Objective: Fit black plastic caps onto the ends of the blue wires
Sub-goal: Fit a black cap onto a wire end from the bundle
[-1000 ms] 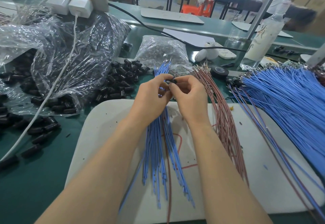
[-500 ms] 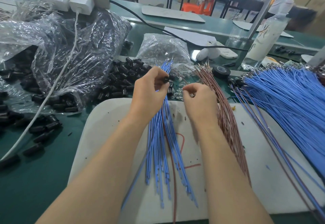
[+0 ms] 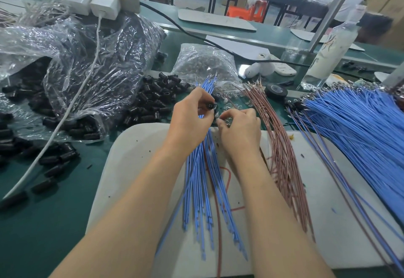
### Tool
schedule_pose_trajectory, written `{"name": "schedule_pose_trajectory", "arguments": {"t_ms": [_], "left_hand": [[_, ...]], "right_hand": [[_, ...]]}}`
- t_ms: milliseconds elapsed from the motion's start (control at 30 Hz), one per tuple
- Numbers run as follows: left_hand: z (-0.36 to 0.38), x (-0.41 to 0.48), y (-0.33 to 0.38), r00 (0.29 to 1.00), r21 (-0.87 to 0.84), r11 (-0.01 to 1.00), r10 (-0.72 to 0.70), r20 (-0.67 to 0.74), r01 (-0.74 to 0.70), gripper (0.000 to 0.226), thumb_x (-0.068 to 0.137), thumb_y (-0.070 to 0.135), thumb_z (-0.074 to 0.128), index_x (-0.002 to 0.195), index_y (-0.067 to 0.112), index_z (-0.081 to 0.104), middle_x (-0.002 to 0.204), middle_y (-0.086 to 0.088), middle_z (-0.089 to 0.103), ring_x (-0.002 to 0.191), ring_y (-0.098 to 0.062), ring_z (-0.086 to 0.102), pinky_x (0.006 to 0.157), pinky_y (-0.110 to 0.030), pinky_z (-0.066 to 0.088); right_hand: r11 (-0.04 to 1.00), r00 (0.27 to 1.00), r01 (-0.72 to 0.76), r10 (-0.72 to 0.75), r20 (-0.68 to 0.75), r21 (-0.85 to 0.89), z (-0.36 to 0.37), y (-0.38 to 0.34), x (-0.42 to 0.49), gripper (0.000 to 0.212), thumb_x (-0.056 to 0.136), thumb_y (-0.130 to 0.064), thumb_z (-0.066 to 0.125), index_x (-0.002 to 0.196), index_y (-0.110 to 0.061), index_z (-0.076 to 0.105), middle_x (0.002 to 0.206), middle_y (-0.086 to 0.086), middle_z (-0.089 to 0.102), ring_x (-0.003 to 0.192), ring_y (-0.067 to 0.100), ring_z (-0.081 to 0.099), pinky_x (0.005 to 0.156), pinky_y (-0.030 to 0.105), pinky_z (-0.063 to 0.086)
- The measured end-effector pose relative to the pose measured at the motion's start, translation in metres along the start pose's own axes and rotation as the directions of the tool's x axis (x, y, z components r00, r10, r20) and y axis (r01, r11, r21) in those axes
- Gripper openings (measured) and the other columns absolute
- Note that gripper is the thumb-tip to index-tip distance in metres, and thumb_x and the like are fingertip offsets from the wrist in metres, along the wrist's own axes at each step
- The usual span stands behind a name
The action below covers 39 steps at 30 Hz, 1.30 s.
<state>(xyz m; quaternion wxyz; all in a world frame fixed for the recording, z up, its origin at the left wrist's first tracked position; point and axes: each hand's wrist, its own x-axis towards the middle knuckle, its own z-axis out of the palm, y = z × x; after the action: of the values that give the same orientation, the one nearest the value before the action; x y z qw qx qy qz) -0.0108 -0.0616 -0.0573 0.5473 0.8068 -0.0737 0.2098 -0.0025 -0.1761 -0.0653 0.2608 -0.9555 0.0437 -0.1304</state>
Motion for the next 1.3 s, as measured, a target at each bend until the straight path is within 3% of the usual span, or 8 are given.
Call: {"name": "schedule_pose_trajectory", "arguments": {"t_ms": [267, 467, 733, 867, 933, 1033, 1200, 1300], "left_hand": [[-0.001, 0.0, 0.002, 0.999, -0.013, 1.0, -0.016, 0.03, 0.016, 0.017, 0.083, -0.001, 0.061, 0.09, 0.015, 0.06, 0.081, 0.012, 0.063, 0.083, -0.008, 0.064, 0.081, -0.013, 0.049], [-0.001, -0.001, 0.006, 0.998, 0.005, 1.0, 0.007, 0.057, -0.008, 0.022, 0.083, -0.003, 0.058, 0.09, 0.018, 0.059, 0.082, 0.009, 0.063, 0.084, -0.012, 0.063, 0.081, -0.014, 0.049], [-0.003, 0.001, 0.004, 0.999, 0.002, 0.999, 0.037, -0.018, -0.037, 0.012, 0.086, 0.005, 0.062, 0.091, 0.016, 0.06, 0.08, 0.012, 0.062, 0.078, -0.004, 0.062, 0.075, -0.012, 0.048], [-0.004, 0.002, 0.005, 0.999, -0.038, 0.999, 0.016, -0.038, -0.018, 0.013, 0.088, 0.009, 0.064, 0.092, 0.021, 0.059, 0.078, 0.019, 0.061, 0.07, 0.01, 0.057, 0.067, -0.003, 0.042], [-0.004, 0.002, 0.005, 1.0, -0.061, 0.998, 0.003, -0.021, -0.004, 0.014, 0.087, 0.009, 0.064, 0.091, 0.022, 0.06, 0.078, 0.018, 0.061, 0.07, 0.01, 0.057, 0.067, -0.004, 0.043], [-0.003, 0.002, 0.006, 1.0, -0.104, 0.994, -0.017, 0.01, 0.018, 0.017, 0.086, 0.01, 0.066, 0.089, 0.025, 0.06, 0.08, 0.015, 0.064, 0.076, 0.002, 0.062, 0.073, -0.01, 0.048], [-0.001, 0.001, 0.008, 0.997, -0.158, 0.987, 0.009, 0.076, 0.003, 0.021, 0.084, 0.003, 0.066, 0.087, 0.023, 0.061, 0.085, 0.004, 0.067, 0.087, -0.015, 0.066, 0.085, -0.031, 0.054], [0.0, 0.001, 0.008, 0.995, -0.186, 0.983, 0.018, 0.098, 0.0, 0.026, 0.083, 0.001, 0.066, 0.085, 0.026, 0.061, 0.085, 0.003, 0.068, 0.085, -0.014, 0.067, 0.083, -0.031, 0.055]], "right_hand": [[0.794, 0.99, 0.088, -0.004, -0.138, 0.602, -0.024, -0.01, -0.005, 0.012, 0.081, -0.01, 0.061, 0.083, -0.019, 0.054, 0.073, -0.007, 0.057, 0.064, 0.003, 0.051, 0.068, 0.023, 0.044], [0.834, 0.98, 0.18, -0.105, -0.171, 0.521, -0.028, -0.013, -0.008, 0.016, 0.085, -0.007, 0.056, 0.085, -0.021, 0.065, 0.067, -0.012, 0.061, 0.059, -0.003, 0.051, 0.059, 0.008, 0.039], [0.962, 0.997, 0.078, -0.076, -0.019, 0.261, -0.026, 0.003, 0.0, 0.033, 0.092, -0.005, 0.049, 0.116, -0.019, 0.066, 0.112, 0.002, 0.067, 0.086, 0.013, 0.058, 0.082, 0.026, 0.046], [0.969, 0.993, 0.069, -0.088, 0.072, 0.237, -0.023, 0.007, 0.002, 0.042, 0.092, -0.003, 0.045, 0.126, -0.024, 0.059, 0.117, 0.006, 0.065, 0.064, 0.001, 0.038, 0.066, 0.022, 0.041], [0.953, 0.997, 0.066, -0.077, 0.028, 0.295, -0.025, 0.005, 0.002, 0.038, 0.092, -0.005, 0.046, 0.123, -0.022, 0.062, 0.118, 0.002, 0.065, 0.074, 0.005, 0.046, 0.078, 0.026, 0.046], [0.906, 0.994, 0.084, -0.105, 0.028, 0.414, -0.028, 0.0, 0.001, 0.025, 0.093, -0.012, 0.054, 0.111, -0.018, 0.069, 0.106, -0.004, 0.069, 0.091, 0.007, 0.06, 0.092, 0.03, 0.048], [0.892, 0.981, 0.136, -0.181, 0.064, 0.431, -0.024, -0.005, -0.001, 0.018, 0.09, -0.011, 0.059, 0.103, -0.011, 0.072, 0.092, 0.004, 0.072, 0.09, 0.019, 0.065, 0.086, 0.039, 0.05], [0.878, 0.984, 0.152, -0.179, 0.017, 0.455, -0.021, -0.003, -0.001, 0.013, 0.088, -0.008, 0.06, 0.089, -0.013, 0.072, 0.077, -0.001, 0.07, 0.076, 0.012, 0.063, 0.074, 0.026, 0.049]]}}
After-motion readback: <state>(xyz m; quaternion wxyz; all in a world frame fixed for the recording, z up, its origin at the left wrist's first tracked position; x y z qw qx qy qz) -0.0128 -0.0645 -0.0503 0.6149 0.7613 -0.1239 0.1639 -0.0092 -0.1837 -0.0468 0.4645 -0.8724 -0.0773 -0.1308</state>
